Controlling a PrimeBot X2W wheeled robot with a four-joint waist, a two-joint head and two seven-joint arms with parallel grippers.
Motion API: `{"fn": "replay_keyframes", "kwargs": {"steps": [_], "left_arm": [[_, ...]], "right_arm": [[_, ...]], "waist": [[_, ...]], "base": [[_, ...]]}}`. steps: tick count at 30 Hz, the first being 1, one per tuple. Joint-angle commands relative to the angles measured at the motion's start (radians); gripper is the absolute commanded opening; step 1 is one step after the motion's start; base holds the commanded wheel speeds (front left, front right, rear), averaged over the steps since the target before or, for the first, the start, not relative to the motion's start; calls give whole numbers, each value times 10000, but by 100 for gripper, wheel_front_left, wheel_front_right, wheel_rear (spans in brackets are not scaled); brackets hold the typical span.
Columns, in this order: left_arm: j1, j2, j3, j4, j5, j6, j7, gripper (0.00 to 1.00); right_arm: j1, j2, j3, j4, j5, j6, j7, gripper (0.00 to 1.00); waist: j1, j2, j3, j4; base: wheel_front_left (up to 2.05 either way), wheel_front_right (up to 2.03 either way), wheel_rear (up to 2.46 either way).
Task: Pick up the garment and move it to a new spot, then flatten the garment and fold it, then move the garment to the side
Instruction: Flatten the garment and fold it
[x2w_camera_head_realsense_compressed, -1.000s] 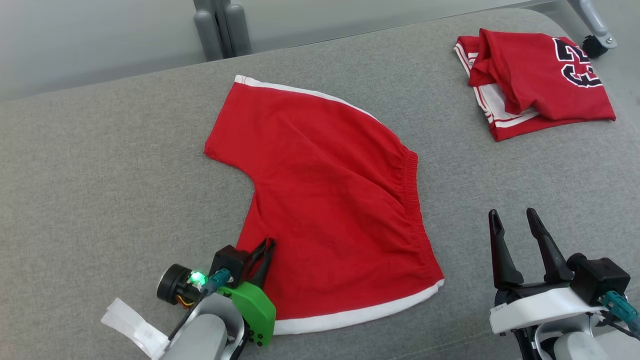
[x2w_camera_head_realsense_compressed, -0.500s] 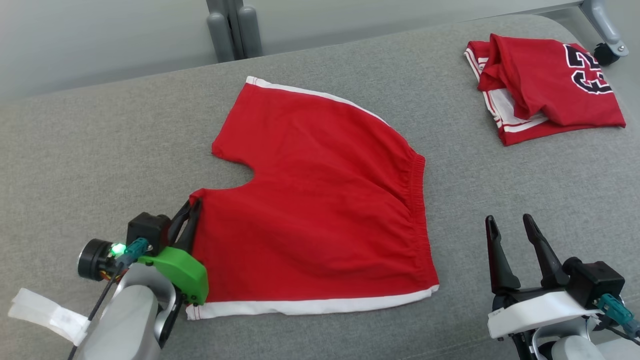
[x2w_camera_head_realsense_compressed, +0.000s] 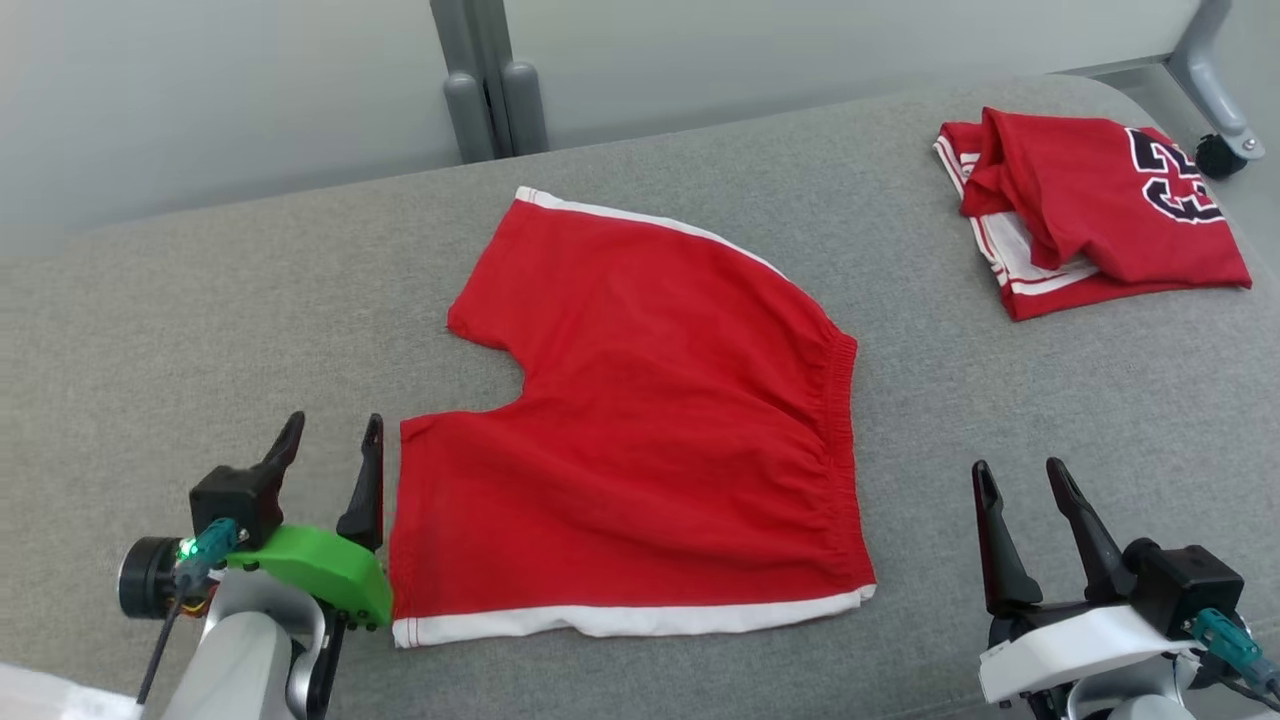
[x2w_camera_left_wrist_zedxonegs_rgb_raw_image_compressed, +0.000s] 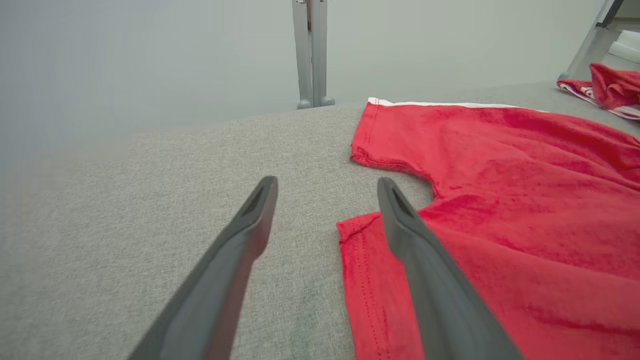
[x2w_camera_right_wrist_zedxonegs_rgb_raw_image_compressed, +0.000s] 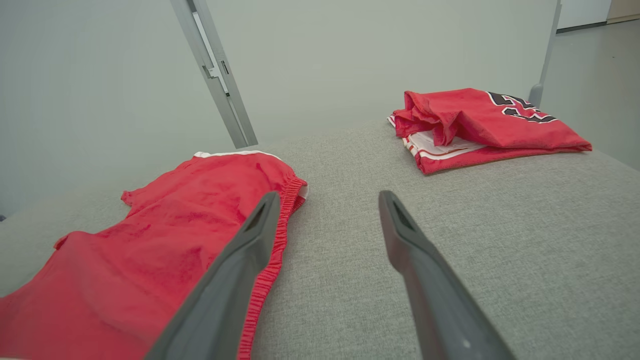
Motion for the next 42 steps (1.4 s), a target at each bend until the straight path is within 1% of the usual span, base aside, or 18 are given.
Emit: {"fn": "replay_keyframes", "kwargs": {"steps": [1,4,8,12,15,19,25,32,36,42], "left_arm": [[392,-67,284,-415,-59,101,-28,100],[1204,-229,843,-1436,74,179,-26,100],[2200,-458,1354,-2520,328,176,-28,100],[3059,-657,1734,-3347,527,114,-28,100],[3671,-852,2034,-3928,665,175,-28,100],[4256,-1063,2309,-4451,800,127,-28,100],[4623,-1252,2417,-4620,1060,52,-28,100],[4576,-1354,2415,-4484,1176,-81,-27,100],[4460,-1382,2115,-4024,1210,-211,-27,100],[4244,-1429,1359,-2977,1114,-355,-28,100]], "right_arm": [[129,-24,-10,-24,-52,-15,-25,100],[289,-56,-8,-25,-88,-15,-25,100],[354,-120,6,-68,-172,-15,-25,100],[492,-141,-21,-119,-213,-16,-25,100],[568,-164,20,-167,-260,-15,-25,100],[720,-157,96,-255,-378,-16,-25,100],[834,-157,198,-187,-495,-16,-25,100],[800,-184,301,-83,-519,-15,-25,100],[808,-257,457,318,-505,-16,-24,100],[618,-269,717,1000,-447,-15,-24,100]], "waist": [[0,0,-363,307],[0,0,-657,507],[0,0,-877,764],[0,0,-1044,981],[0,0,-1154,1117],[0,0,-1243,1264],[0,0,-1295,1394],[0,0,-1298,1338],[0,0,-1253,1291],[0,0,-1088,1197]], "base": [[0,0,0],[0,0,0],[0,0,0],[0,0,0],[0,0,0],[0,0,0],[0,0,0],[0,0,0],[0,0,0],[0,0,0]]}}
